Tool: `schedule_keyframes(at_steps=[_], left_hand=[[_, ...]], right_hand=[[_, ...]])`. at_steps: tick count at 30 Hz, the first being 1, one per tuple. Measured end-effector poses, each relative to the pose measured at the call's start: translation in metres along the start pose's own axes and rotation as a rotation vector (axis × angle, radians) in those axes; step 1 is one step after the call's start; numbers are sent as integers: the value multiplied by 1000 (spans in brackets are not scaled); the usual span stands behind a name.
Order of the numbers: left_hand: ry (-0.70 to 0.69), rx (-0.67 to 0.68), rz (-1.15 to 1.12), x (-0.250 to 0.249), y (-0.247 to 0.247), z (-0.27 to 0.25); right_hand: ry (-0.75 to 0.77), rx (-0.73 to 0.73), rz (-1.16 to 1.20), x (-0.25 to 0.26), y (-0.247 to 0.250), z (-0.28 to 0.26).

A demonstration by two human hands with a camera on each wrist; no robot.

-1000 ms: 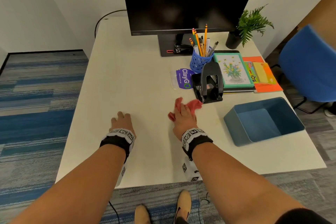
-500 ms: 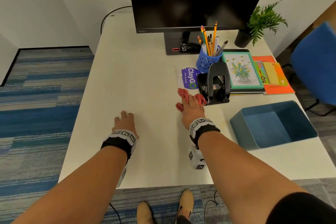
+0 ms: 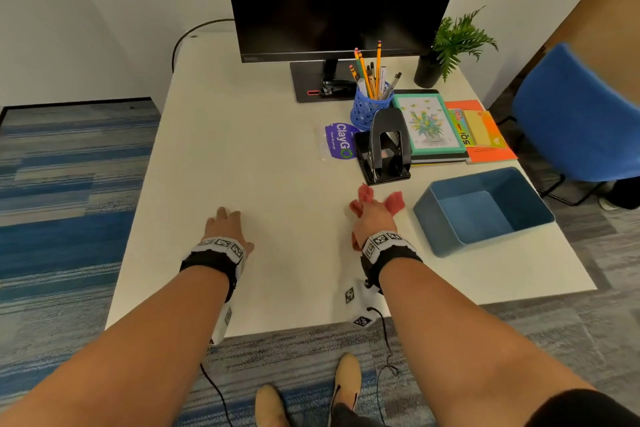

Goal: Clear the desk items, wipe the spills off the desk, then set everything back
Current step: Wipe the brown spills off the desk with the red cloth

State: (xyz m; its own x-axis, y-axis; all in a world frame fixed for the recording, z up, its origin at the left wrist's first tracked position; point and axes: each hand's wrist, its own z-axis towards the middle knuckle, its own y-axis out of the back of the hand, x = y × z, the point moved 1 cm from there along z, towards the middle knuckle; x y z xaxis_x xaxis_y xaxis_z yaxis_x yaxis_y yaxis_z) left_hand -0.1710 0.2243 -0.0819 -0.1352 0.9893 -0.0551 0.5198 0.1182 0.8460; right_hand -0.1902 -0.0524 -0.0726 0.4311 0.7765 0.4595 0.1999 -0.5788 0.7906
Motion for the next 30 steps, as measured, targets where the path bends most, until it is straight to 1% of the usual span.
schedule_keyframes(at_steps=[1, 2, 4, 7, 8, 9, 10, 11, 13, 14, 16, 17, 18, 20, 21, 22, 23, 25, 26, 30], left_hand=[[-1, -6, -1, -1, -1, -3], [-1, -10, 0, -1, -2, -6], [4, -1, 2, -1, -4, -9], [11, 41, 7, 0, -6, -12], [10, 52, 14, 1, -6, -12], [7, 57, 22, 2, -6, -12], [4, 59, 28, 2, -7, -12], [2, 60, 34, 3, -7, -12], [2, 58, 49, 3, -7, -12], [1, 56, 56, 3, -7, -11], [0, 53, 64, 2, -7, -12], [0, 52, 70, 1, -7, -12], [-1, 52, 76, 1, -7, -12], [-3, 55, 81, 1, -8, -12], [-3, 54, 80, 1, -9, -11], [-5, 46, 80, 1, -10, -11], [-6, 36, 80, 1, -10, -12], [-9, 21, 86, 0, -10, -12], [-9, 15, 85, -1, -10, -13], [5, 11, 50, -2, -11, -12]], right_hand=[[-25, 14, 102, 10, 3, -4], [-45, -15, 280, 17, 6, -7], [-75, -18, 679, 32, 8, -20], [-44, 18, 898, 47, 12, -29], [-36, 56, 1019, 49, 14, -31], [-59, 82, 1092, 49, 14, -30], [-84, 76, 1070, 46, 15, -28], [-120, 28, 898, 44, 18, -26], [-142, -125, 392, 32, 21, -24], [-102, -187, 218, 29, 20, -24], [69, -228, 28, 28, 10, -24], [157, -221, -80, 28, 0, -23], [219, -178, -193, 29, -7, -23], [266, -20, -391, 29, -19, -25], [274, 57, -436, 26, -22, -27], [277, 103, -454, 22, -25, -28], [272, 118, -468, 17, -25, -29], [231, 77, -496, 5, -22, -25], [188, 52, -512, -2, -18, -20], [-20, 73, -466, -23, 10, -2]])
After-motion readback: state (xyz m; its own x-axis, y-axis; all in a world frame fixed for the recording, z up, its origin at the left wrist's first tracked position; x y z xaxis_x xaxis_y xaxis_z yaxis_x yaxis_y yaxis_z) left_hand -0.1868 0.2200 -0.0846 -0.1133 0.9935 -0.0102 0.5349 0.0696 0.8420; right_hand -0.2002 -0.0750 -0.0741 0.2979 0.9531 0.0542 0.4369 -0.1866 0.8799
